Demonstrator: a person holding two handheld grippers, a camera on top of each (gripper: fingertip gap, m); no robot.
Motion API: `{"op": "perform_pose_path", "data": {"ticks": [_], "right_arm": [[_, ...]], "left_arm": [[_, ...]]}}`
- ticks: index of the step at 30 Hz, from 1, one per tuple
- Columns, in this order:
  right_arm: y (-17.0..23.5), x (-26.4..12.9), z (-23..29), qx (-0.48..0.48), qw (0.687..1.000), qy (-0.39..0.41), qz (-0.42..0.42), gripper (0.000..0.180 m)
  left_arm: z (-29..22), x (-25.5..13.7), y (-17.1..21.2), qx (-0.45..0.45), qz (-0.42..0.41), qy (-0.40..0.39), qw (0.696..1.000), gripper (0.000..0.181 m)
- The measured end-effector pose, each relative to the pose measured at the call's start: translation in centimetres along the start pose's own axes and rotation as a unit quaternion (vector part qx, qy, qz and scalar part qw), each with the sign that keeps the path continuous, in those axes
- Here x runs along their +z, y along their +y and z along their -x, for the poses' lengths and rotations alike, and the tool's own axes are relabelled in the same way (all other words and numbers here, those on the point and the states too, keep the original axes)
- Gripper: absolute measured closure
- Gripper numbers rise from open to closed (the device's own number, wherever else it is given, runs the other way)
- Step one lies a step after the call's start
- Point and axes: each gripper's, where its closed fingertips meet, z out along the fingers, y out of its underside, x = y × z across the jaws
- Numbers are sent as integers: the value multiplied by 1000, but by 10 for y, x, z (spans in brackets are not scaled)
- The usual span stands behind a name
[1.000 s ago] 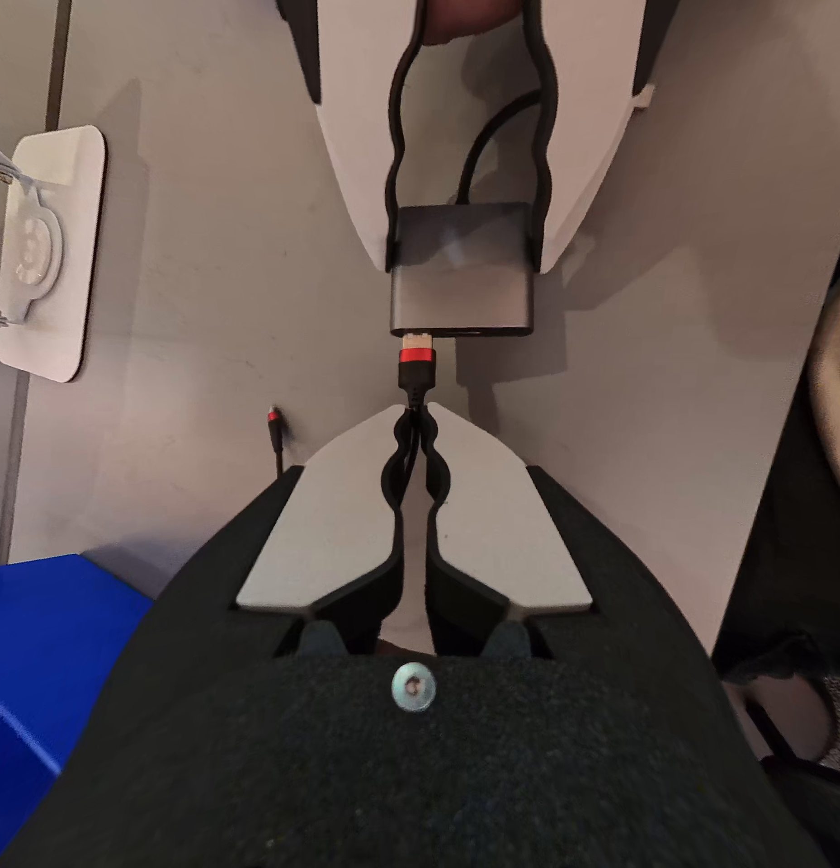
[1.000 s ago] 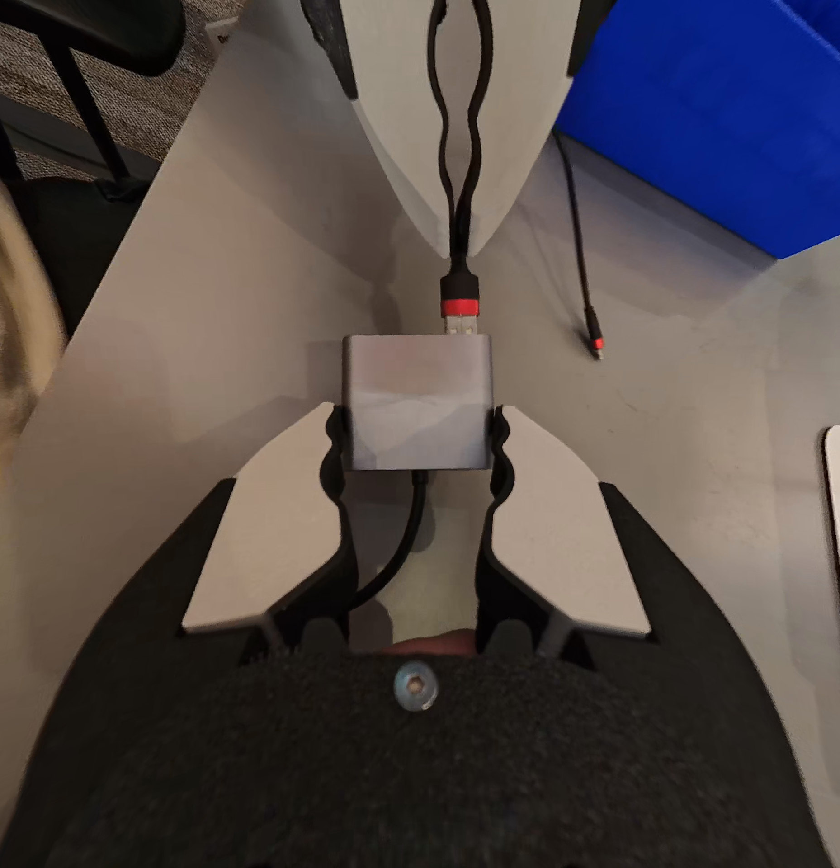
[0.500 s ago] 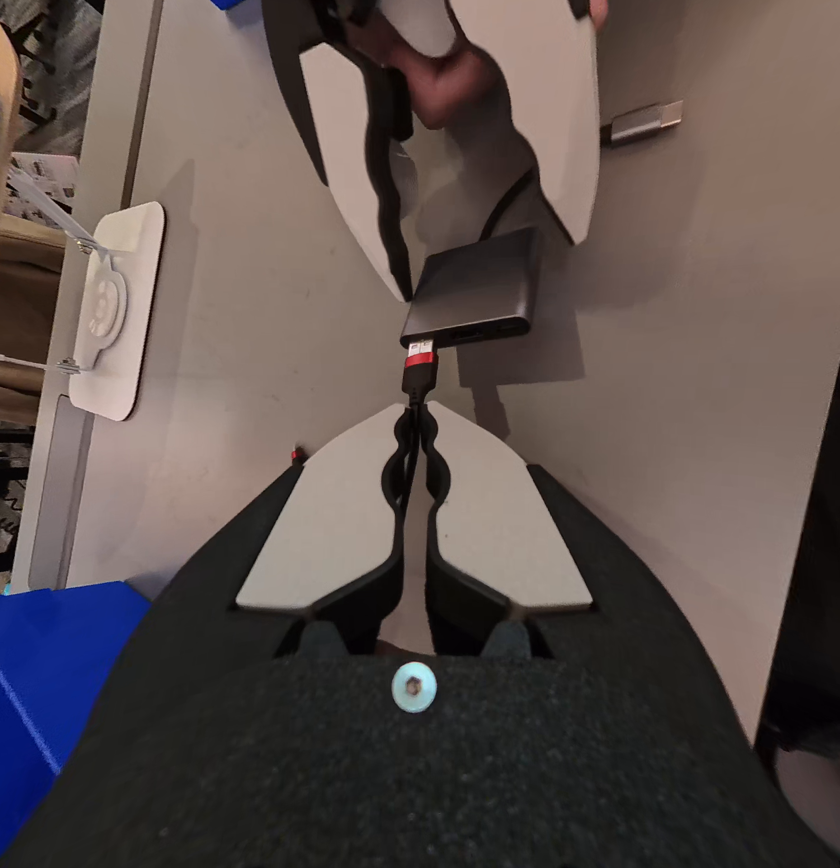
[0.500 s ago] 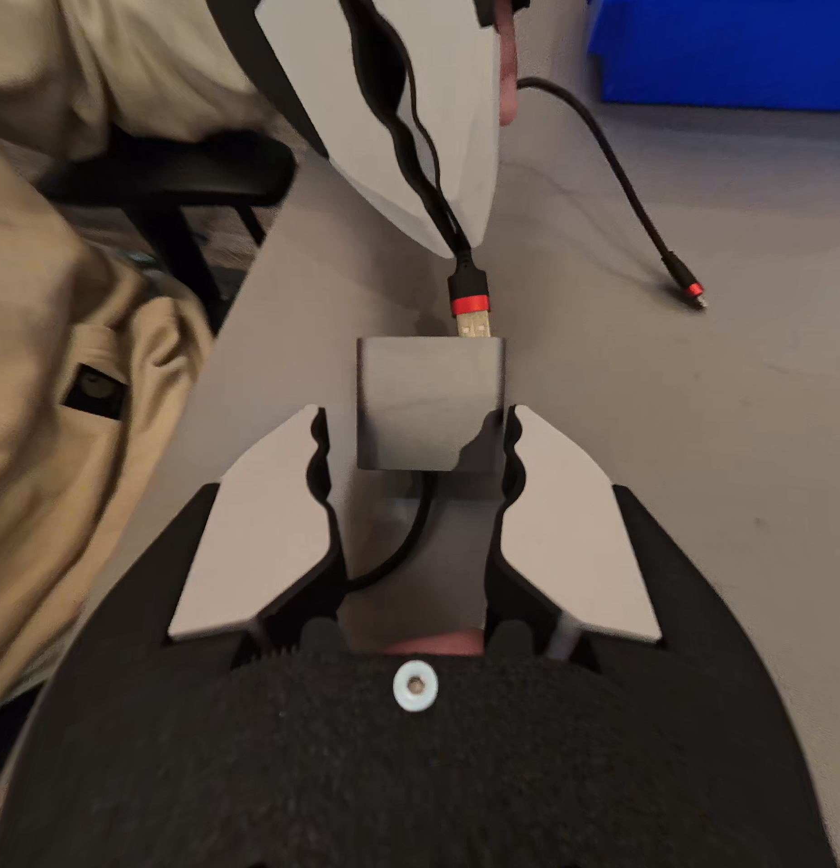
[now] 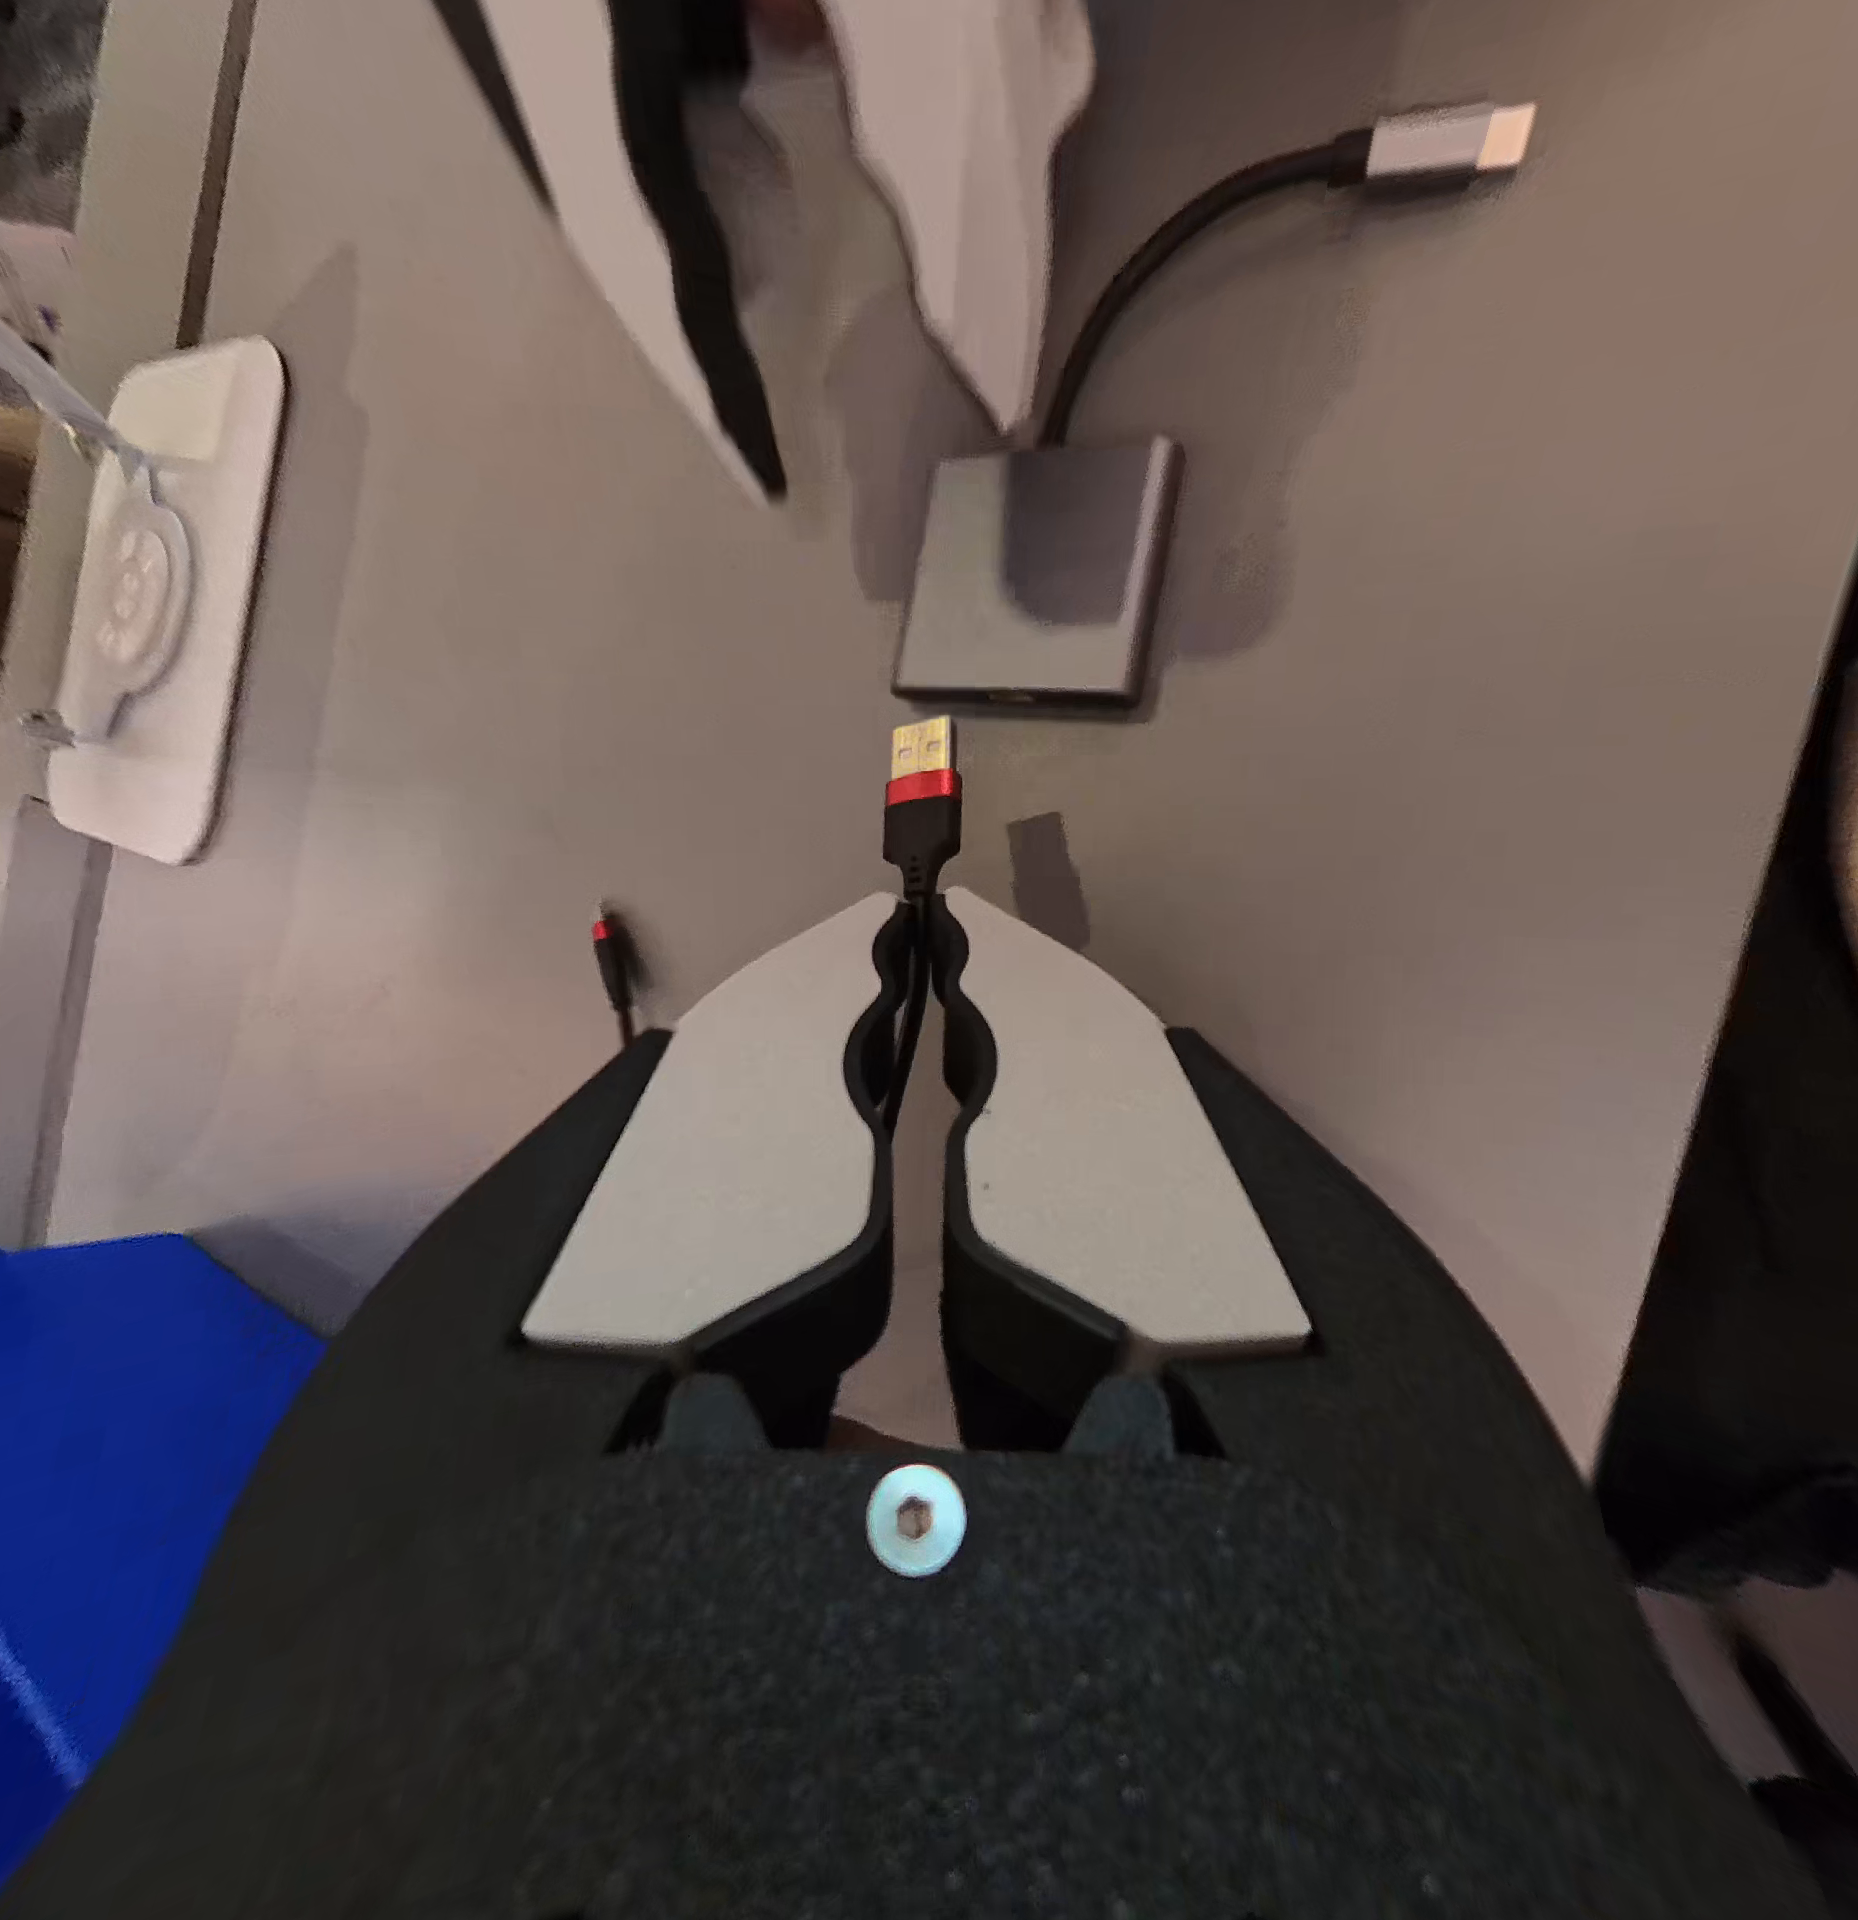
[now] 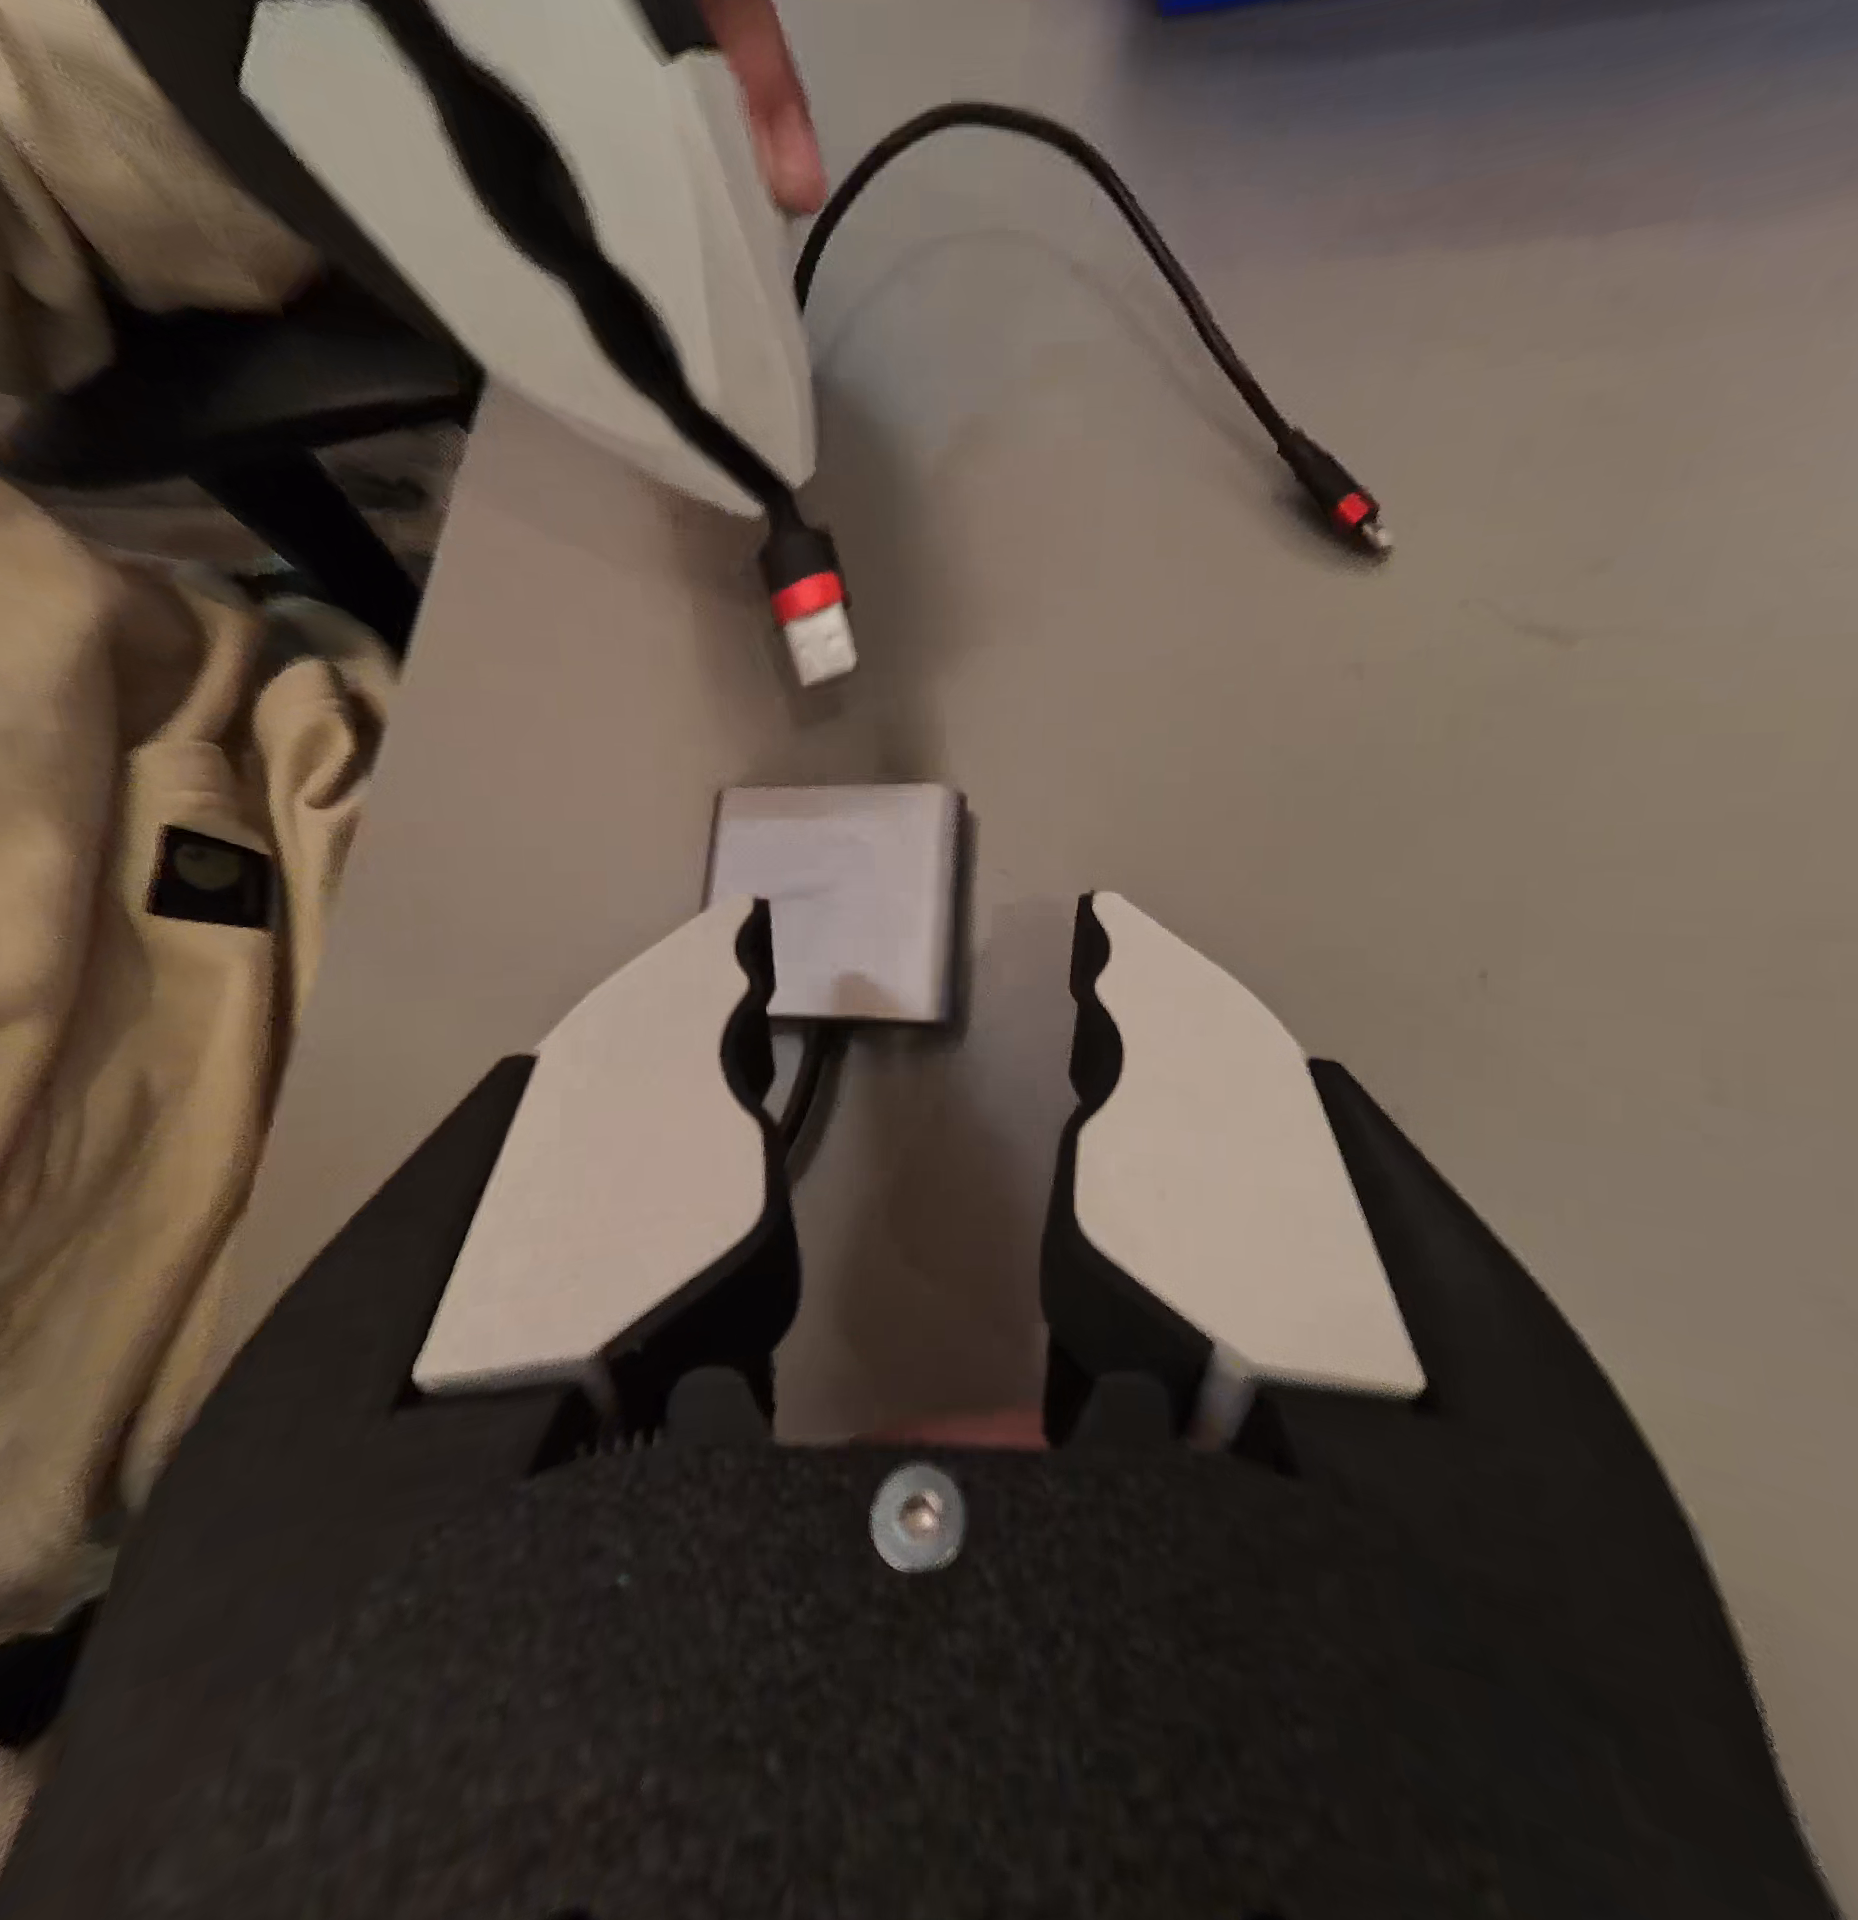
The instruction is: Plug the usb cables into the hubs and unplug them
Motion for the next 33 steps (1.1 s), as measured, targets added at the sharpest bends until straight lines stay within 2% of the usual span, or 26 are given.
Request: {"op": "perform_pose_path", "data": {"ticks": [4, 7, 10, 14, 15, 16, 19, 23, 25, 26, 30, 33], "right_arm": [[19, -9, 16, -58, 990, 120, 39, 129], [34, -13, 21, -46, 985, 157, 62, 139], [50, -13, 22, -15, 987, 143, 72, 142], [47, -1, 21, -5, 990, 125, 64, 150], [46, 3, 21, -7, 991, 121, 61, 157], [44, 6, 23, -13, 992, 114, 58, 174], [40, 8, 20, -46, 988, 139, 43, 175], [22, -12, 26, -80, 981, 172, -45, 176], [20, -23, 25, -112, 970, 211, -49, 176], [20, -27, 25, -122, 965, 227, -53, 176], [11, -36, 27, -149, 949, 258, -107, 176], [10, -41, 26, -139, 949, 252, -126, 176]], "left_arm": [[-21, -1, 22, -48, 0, 42, 998, 178], [-24, 1, 26, -79, -15, 54, 995, 177], [-23, 0, 25, -113, -28, 66, 991, 165], [-20, -10, 23, -144, -49, 69, 986, 159], [-19, -12, 24, -149, -49, 66, 985, 159], [-18, -14, 26, -151, -47, 63, 985, 159], [-22, -16, 33, -156, -40, 54, 985, 159], [-33, -6, 44, -162, -9, 58, 985, 156], [-33, -1, 43, -169, -11, 56, 984, 162], [-33, 2, 41, -173, -13, 59, 983, 172], [-31, 8, 36, -156, -5, 44, 987, 177], [-25, 8, 32, -56, 8, -29, 998, 178]]}}
